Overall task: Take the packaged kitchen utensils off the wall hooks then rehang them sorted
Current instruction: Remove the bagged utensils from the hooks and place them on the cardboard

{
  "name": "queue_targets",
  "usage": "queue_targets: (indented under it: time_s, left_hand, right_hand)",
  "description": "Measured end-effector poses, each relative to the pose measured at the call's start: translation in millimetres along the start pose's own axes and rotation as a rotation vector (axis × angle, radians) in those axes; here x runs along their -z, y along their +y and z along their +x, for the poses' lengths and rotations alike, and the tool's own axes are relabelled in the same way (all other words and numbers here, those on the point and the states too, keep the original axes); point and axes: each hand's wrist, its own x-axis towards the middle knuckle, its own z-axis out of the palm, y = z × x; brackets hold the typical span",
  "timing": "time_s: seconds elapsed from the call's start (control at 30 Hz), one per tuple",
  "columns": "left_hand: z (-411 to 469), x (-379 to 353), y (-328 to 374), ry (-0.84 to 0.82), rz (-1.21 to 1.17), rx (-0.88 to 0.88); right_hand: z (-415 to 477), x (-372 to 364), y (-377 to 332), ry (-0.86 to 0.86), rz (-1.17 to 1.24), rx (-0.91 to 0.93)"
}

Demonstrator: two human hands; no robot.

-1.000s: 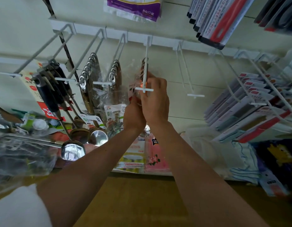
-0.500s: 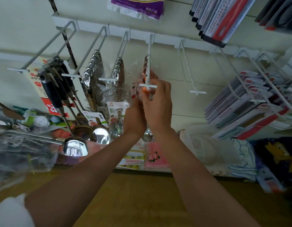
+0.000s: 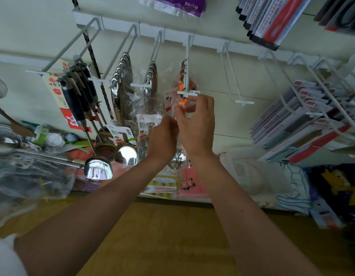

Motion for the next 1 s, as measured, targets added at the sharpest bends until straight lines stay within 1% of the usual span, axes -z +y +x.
queue_targets:
  time_s: [0.13, 0.3, 0.4, 0.57, 0.63, 0.73, 0.8, 0.87, 0.93, 1.0]
  left_hand:
    - [-16.7, 6.5, 5.3, -0.033, 0.012, 0.002]
    - [-28.8, 13.5, 2.4, -0.07, -0.061, 0.006]
    - [-36.0, 22.1, -8.1, -0.104, -0.051, 0.028]
    - [-51.5, 57.8, -36.6, -0.093, -0.068, 0.121]
    - [-55.5, 85.1, -55.6, -0.069, -0.053, 0.152]
    - [-62.6, 136.9, -83.5, 0.001, -0.042, 0.151]
    - [-69.9, 176.5, -100.6, 0.072, -0.015, 0.188]
    - [-82.6, 216.6, -120.8, 0.153, 0.007, 0.259]
    - [-102.5, 261.4, -141.2, 0.232, 0.012, 0.281]
    - [-119.5, 295.3, -152.2, 0.286, 0.071, 0.297]
  right_hand:
    - [-14.6, 7.5, -5.0, 0.019, 0.01, 0.019]
    - [-27.3, 10.9, -10.1, 0.006, -0.054, 0.038]
    - [-37.7, 7.0, -17.6, -0.043, -0.029, 0.044]
    - [-59.6, -22.8, -40.4, -0.134, -0.01, 0.086]
    - [-68.8, -44.6, -58.4, -0.167, 0.017, 0.109]
    - [-84.1, -86.4, -95.0, -0.21, 0.083, 0.153]
    - [-99.5, -119.0, -126.6, -0.229, 0.125, 0.194]
    - [-118.5, -149.3, -161.8, -0.29, 0.175, 0.228]
    - [-140.5, -177.0, -200.4, -0.367, 0.238, 0.291]
    - [-159.4, -196.1, -228.1, -0.405, 0.288, 0.341]
